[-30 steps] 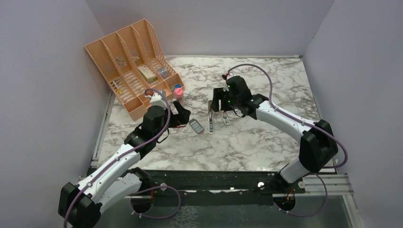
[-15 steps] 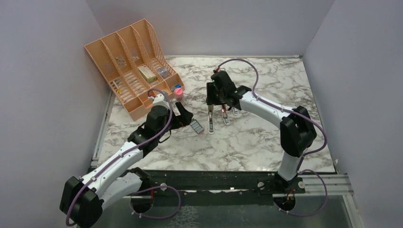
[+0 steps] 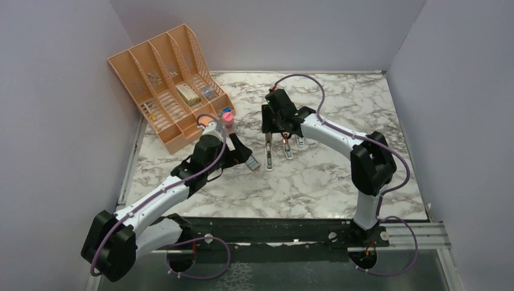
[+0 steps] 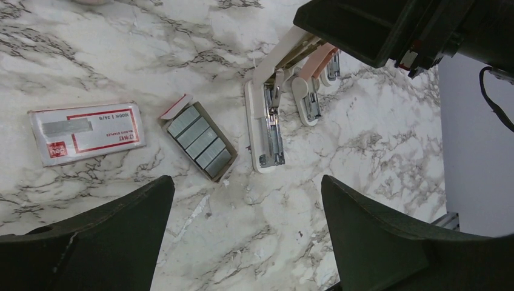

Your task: Load the staples into the stapler

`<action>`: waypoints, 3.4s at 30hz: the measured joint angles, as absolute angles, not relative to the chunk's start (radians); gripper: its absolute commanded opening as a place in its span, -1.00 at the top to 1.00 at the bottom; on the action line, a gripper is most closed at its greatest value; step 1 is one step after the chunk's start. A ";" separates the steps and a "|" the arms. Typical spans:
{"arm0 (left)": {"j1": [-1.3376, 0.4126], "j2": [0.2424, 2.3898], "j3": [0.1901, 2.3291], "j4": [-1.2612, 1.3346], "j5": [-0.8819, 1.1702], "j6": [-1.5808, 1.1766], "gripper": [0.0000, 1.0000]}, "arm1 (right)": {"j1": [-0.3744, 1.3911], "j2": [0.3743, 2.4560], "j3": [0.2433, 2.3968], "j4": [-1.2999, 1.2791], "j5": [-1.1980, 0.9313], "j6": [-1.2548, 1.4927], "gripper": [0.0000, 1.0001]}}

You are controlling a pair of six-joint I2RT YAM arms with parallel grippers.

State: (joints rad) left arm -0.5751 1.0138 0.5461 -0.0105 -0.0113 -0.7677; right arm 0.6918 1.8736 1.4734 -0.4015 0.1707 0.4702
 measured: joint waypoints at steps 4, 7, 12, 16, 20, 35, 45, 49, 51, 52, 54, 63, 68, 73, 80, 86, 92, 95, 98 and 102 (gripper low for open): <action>-0.575 1.042 0.541 0.019 0.024 -0.788 -0.48 | 0.692 1.888 1.484 -0.406 0.171 0.470 0.25; -0.575 1.064 0.541 0.047 0.052 -0.798 -0.24 | 0.692 1.888 1.484 -0.406 0.171 0.469 0.31; -0.575 1.132 0.544 0.105 0.106 -0.809 -0.11 | 0.692 1.887 1.484 -0.406 0.171 0.458 0.32; -0.575 1.245 0.598 0.121 0.134 -0.812 0.01 | 0.692 1.884 1.480 -0.405 0.173 0.444 0.32; -0.575 1.342 0.658 0.147 0.146 -0.811 0.31 | 0.692 1.883 1.479 -0.405 0.189 0.427 0.33; -0.587 1.582 0.746 0.220 0.239 -0.783 0.51 | 0.693 1.883 1.479 -0.395 0.228 0.392 0.35; -0.598 1.665 0.746 0.226 0.308 -0.781 0.53 | 0.693 1.875 1.460 -0.372 0.227 0.396 0.35; -0.598 1.699 0.746 0.245 0.336 -0.781 0.53 | 0.693 1.874 1.453 -0.361 0.226 0.400 0.36; -0.598 1.713 0.746 0.249 0.346 -0.781 0.52 | 0.693 1.874 1.452 -0.358 0.224 0.402 0.36; -0.598 1.720 0.746 0.250 0.350 -0.781 0.53 | 0.693 1.874 1.451 -0.356 0.223 0.403 0.36; -0.599 1.728 0.748 0.256 0.356 -0.781 0.53 | 0.693 1.872 1.448 -0.352 0.222 0.404 0.36; -0.610 1.759 0.779 0.276 0.370 -0.783 0.72 | 0.692 1.859 1.427 -0.337 0.215 0.411 0.37; -0.614 1.776 0.778 0.285 0.370 -0.796 0.90 | 0.692 1.847 1.414 -0.336 0.210 0.418 0.37; -0.615 1.776 0.766 0.306 0.370 -0.810 0.96 | 0.692 1.829 1.395 -0.337 0.192 0.418 0.38; -0.614 1.777 0.755 0.328 0.368 -0.831 0.98 | 0.683 1.815 1.393 -0.362 0.142 0.417 0.40; -0.614 1.777 0.754 0.331 0.362 -0.850 0.98 | 0.682 1.765 1.342 -0.368 0.118 0.417 0.40; -0.613 1.777 0.754 0.331 0.360 -0.867 0.99 | 0.682 1.724 1.297 -0.371 0.107 0.418 0.40; -0.612 1.779 0.754 0.332 0.361 -0.875 0.99 | 0.682 1.712 1.283 -0.373 0.102 0.418 0.40; -0.611 1.781 0.754 0.334 0.362 -0.879 0.99 | 0.685 1.702 1.272 -0.376 0.098 0.418 0.40; -0.611 1.782 0.754 0.335 0.363 -0.881 0.97 | 0.699 1.692 1.259 -0.383 0.099 0.418 0.41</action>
